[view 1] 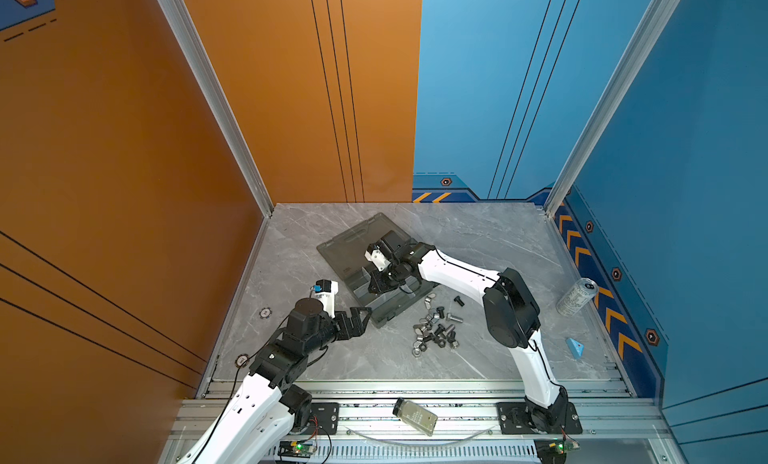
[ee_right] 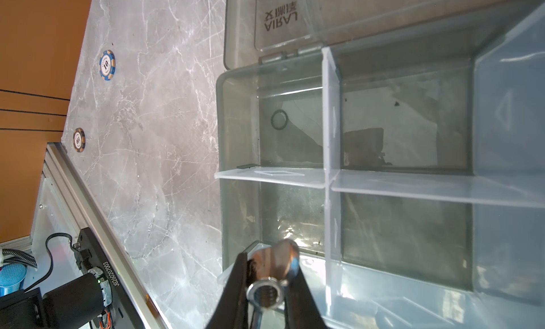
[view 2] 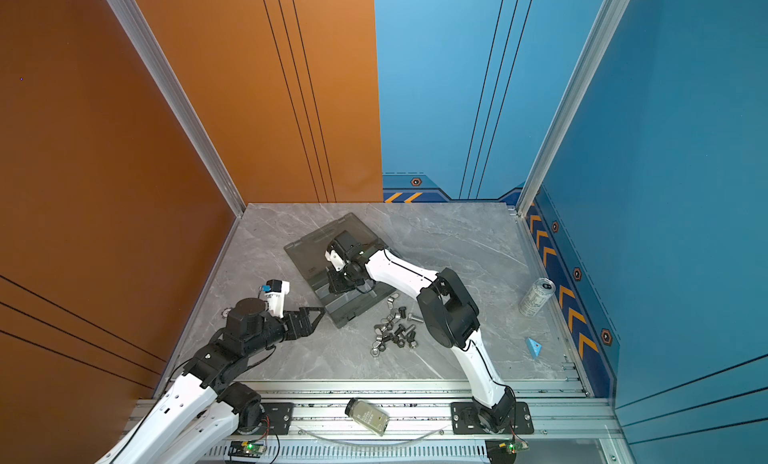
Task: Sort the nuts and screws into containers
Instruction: 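Lift the wing nut and carry it over a box compartment with the right gripper, then open the right gripper to drop the wing nut into the compartment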
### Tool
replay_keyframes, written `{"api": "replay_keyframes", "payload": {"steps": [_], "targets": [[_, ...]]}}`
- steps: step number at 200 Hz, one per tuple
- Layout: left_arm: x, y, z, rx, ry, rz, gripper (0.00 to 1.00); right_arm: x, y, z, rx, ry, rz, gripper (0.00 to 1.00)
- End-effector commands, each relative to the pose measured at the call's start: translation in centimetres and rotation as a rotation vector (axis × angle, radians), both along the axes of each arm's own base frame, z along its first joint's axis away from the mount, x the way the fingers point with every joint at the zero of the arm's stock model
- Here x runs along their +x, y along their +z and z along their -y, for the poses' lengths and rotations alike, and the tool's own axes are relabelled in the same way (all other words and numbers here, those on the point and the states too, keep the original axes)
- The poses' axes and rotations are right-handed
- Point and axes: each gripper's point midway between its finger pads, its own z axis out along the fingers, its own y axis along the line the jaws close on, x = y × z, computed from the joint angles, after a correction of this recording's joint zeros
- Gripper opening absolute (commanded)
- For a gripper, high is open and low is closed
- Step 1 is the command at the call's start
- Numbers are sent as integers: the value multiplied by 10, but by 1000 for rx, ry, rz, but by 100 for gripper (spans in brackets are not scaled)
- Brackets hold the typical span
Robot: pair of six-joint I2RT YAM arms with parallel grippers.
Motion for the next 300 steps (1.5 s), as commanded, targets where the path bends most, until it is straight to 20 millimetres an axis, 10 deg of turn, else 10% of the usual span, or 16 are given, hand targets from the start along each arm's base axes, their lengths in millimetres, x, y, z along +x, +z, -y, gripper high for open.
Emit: {"api": "replay_keyframes", "payload": {"steps": [1, 102, 174, 261, 300], "targets": [[-4, -7, 0, -6, -8, -24, 98, 3, 2, -3, -7, -12, 13, 17], [-3, -7, 1, -15, -6, -26, 98, 6, 17, 8, 20, -17, 5, 35], [2, -9, 0, -14, 13, -40, 98, -25, 44, 66, -32, -95, -4, 36], [8, -8, 6, -27, 12, -48, 98, -100, -13, 141, -302, -191, -169, 37], [9, -10, 9, -17, 2, -65, 98, -86, -18, 159, -386, -281, -82, 36]]}}
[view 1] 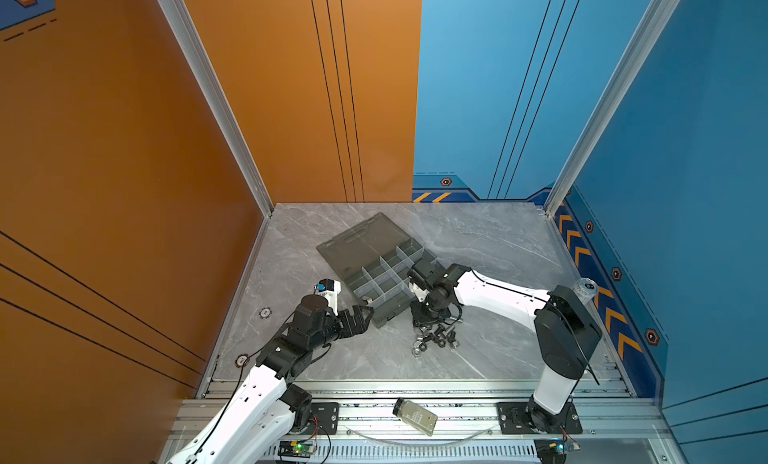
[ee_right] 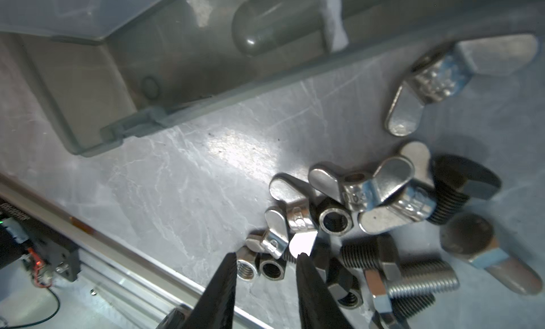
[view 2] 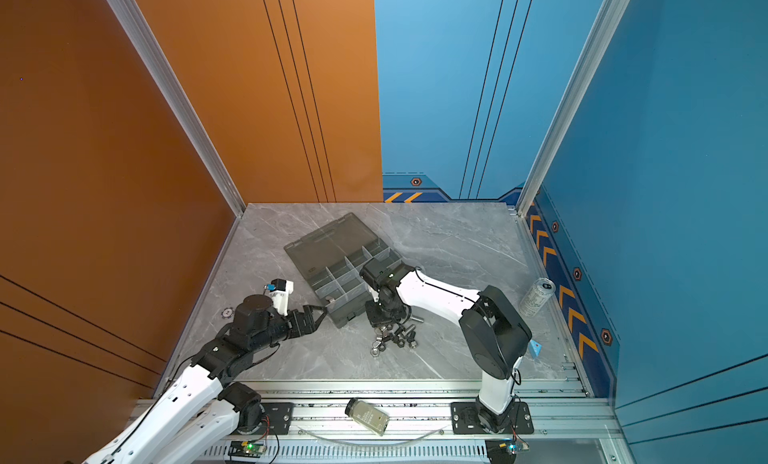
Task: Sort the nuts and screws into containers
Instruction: 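Open the right gripper to drop the wing nut into the compartment, then lower the right gripper to the pile and grasp another silver wing nut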
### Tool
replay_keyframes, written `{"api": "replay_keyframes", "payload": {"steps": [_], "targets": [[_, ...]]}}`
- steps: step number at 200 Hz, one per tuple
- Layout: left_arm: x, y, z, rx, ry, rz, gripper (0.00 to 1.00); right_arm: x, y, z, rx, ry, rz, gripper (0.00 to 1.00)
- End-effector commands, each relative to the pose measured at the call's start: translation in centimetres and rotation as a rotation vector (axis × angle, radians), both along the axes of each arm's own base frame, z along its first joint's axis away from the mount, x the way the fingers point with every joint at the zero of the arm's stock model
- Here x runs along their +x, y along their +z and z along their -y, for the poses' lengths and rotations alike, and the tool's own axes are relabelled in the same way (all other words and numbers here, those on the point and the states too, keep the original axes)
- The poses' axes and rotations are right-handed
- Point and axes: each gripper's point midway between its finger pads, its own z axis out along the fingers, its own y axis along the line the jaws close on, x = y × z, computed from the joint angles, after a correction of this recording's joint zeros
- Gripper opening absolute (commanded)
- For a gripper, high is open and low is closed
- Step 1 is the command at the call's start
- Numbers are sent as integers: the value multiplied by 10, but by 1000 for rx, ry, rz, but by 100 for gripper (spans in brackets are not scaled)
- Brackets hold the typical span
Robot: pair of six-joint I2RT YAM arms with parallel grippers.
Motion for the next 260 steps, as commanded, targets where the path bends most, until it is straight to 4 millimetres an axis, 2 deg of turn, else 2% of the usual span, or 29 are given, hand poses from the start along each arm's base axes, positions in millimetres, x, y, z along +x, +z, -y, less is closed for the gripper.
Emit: {"api": "replay_keyframes", "payload": {"steps": [1, 52, 75, 114, 118, 139, 178, 260], "targets": [[3, 6, 5, -15, -13, 10, 98, 16, 8, 19, -74, -85, 95, 36], [3, 4, 8, -10, -20, 7, 97, 56, 0, 40, -88, -289, 164, 36], [2, 4, 7, -8, -18, 10, 98, 73, -3, 40, -30, -380, 188, 36], [2, 4, 8, -4, -24, 9, 98, 84, -10, 28, 20, -408, 199, 36], [3, 4, 8, -3, -24, 8, 98, 92, -11, 36, 25, -436, 202, 36], [4, 2, 8, 0, -24, 5, 98, 97, -17, 33, 33, -439, 202, 36], [4, 1, 8, -1, -23, 0, 98, 98, -31, 39, 2, -464, 197, 36], [6, -1, 11, -2, -28, -7, 98, 101, -48, 42, -6, -478, 191, 36]]}}
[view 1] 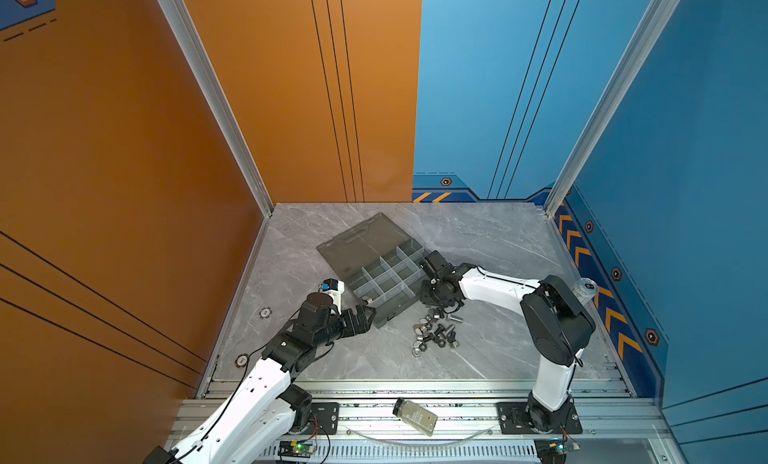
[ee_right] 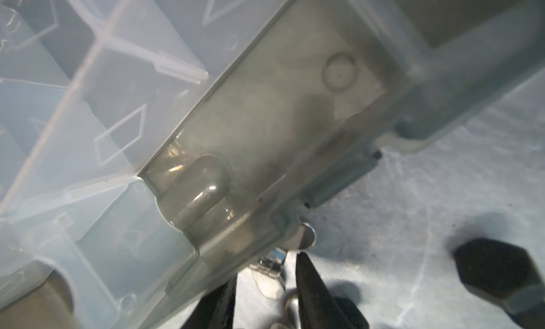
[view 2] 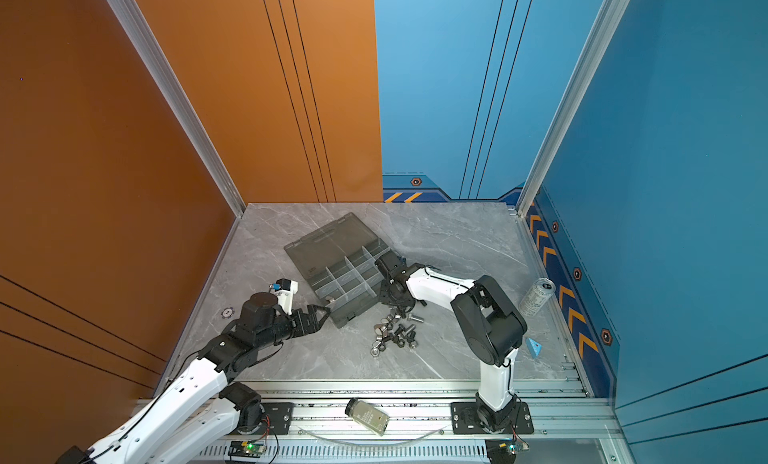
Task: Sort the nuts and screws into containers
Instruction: 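Lower the right gripper to the pile and grasp another silver wing nut, then lift the second wing nut over the same compartment with the right gripper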
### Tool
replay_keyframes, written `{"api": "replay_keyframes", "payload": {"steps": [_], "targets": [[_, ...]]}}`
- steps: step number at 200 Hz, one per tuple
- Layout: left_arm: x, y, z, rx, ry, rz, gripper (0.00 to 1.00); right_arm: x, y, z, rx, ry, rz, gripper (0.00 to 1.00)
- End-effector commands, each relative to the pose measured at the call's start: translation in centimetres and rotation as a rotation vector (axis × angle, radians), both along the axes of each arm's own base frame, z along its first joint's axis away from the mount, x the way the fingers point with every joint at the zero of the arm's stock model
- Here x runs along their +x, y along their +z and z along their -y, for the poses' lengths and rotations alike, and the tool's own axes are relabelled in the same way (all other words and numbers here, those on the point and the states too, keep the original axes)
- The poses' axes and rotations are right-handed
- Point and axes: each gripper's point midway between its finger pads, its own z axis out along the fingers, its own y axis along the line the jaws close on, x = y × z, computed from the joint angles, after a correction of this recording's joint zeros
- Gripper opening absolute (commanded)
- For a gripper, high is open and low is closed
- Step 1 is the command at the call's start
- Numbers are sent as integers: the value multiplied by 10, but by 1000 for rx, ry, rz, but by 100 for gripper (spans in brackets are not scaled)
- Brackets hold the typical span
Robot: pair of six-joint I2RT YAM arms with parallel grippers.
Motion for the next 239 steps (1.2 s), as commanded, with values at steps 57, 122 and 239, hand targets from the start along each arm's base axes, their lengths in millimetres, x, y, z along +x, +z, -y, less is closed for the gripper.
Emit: {"api": "replay_keyframes", "payload": {"steps": [57, 122, 239], "targets": [[4, 10, 6, -19, -16, 29, 98, 1, -23, 10, -40, -31, -19, 35], [4, 10, 6, -18, -16, 28, 98, -5, -23, 14, -48, -27, -26, 15], [5, 13, 6, -26, -14, 37, 98, -15, 66, 11, 65, 195, 203, 0]]}}
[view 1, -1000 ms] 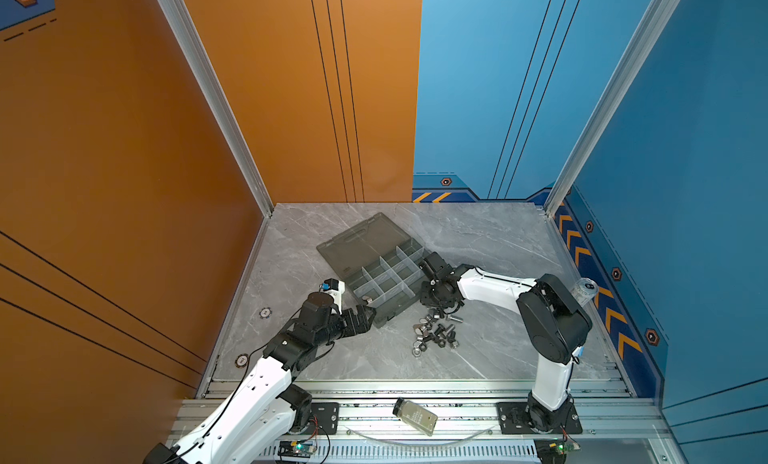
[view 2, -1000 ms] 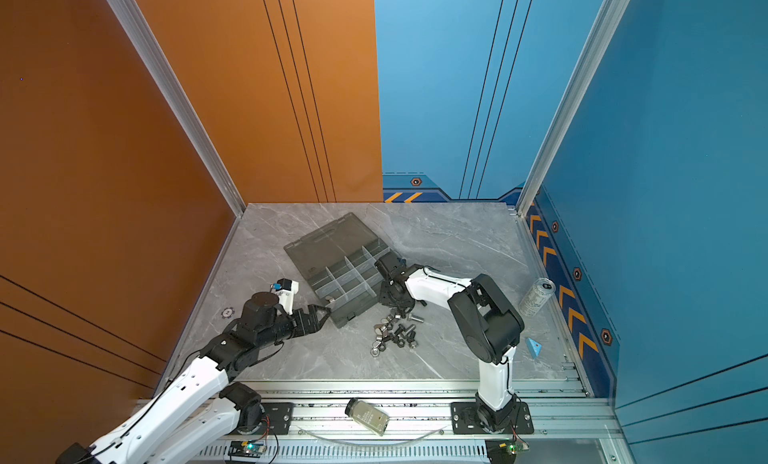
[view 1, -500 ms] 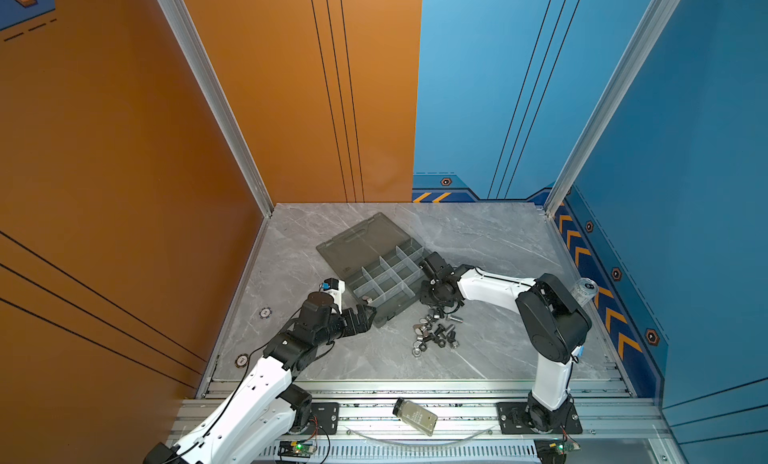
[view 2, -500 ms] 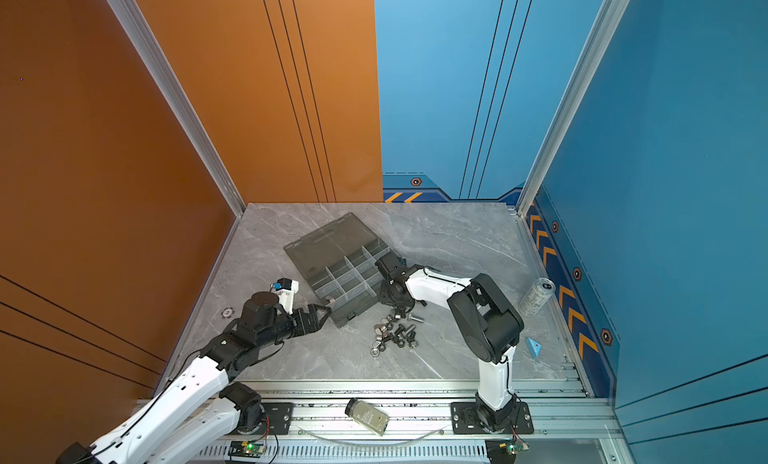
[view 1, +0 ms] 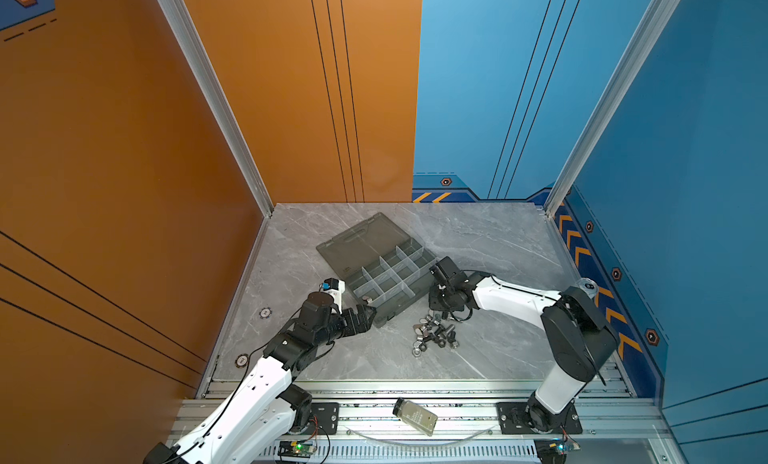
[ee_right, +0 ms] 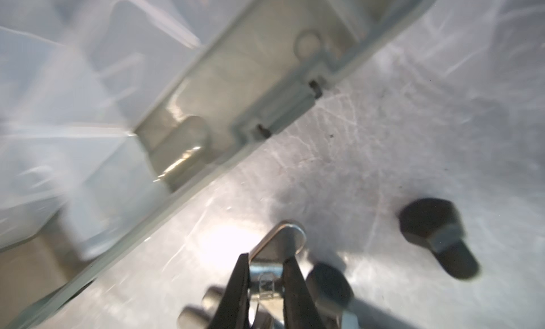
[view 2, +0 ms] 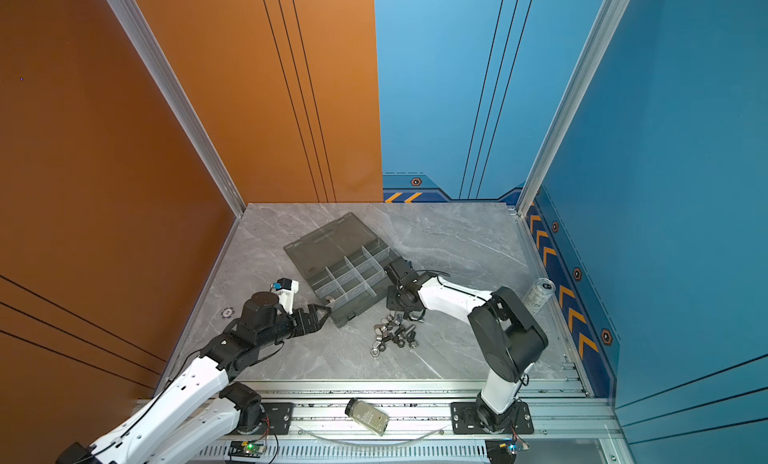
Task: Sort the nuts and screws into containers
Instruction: 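Lift the second wing nut over the same compartment with the right gripper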
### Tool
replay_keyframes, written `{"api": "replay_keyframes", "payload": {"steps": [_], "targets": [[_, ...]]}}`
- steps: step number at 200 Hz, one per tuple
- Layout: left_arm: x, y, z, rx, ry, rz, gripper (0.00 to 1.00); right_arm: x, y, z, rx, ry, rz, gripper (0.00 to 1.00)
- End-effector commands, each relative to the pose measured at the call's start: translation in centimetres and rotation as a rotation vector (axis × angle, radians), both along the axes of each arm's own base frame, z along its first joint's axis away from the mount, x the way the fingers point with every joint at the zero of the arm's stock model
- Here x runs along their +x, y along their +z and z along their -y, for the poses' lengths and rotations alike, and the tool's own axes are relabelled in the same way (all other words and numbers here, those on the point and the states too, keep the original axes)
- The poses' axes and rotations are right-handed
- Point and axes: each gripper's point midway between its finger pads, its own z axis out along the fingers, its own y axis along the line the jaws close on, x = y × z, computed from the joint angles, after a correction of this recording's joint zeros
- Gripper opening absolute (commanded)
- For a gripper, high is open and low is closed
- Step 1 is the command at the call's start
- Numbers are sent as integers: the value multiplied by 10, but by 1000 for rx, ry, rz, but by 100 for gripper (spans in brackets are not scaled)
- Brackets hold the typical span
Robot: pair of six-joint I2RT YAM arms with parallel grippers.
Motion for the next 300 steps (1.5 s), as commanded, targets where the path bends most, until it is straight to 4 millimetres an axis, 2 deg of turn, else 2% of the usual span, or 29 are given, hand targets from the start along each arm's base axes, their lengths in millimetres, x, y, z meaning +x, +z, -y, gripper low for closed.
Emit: {"api": "replay_keyframes", "payload": {"steps": [1, 48, 77, 82, 87, 110, 149, 191, 232, 249, 250, 255, 300], "targets": [[3, 13, 5, -24, -14, 34, 98, 3, 39, -8, 48, 111, 103, 0], [4, 14, 6, -31, -17, 41, 98, 3, 91, -69, 257, 373, 197, 0], [2, 16, 7, -39, -21, 46, 98, 9, 110, -103, 336, 462, 230, 0], [2, 16, 7, -41, -21, 44, 98, 12, 111, -107, 347, 466, 234, 0], [2, 17, 6, -42, -20, 47, 97, 5, 113, -120, 360, 496, 234, 0], [0, 16, 6, -49, -20, 48, 98, 11, 116, -147, 382, 531, 235, 0], [-2, 14, 5, -47, -17, 43, 98, 16, 106, -186, 409, 571, 218, 0], [-3, 13, 6, -54, -23, 43, 98, 19, 86, -208, 390, 582, 185, 0], [-5, 12, 4, -58, -22, 47, 98, 21, 61, -212, 349, 577, 142, 0], [-6, 12, 4, -56, -22, 48, 98, 21, 62, -212, 344, 577, 144, 0], [-6, 11, 4, -56, -22, 47, 98, 21, 50, -212, 331, 575, 125, 0], [-6, 11, 3, -55, -21, 47, 98, 21, 44, -212, 324, 575, 117, 0], [-5, 10, 4, -56, -22, 44, 98, 21, 33, -209, 290, 569, 104, 0]]}}
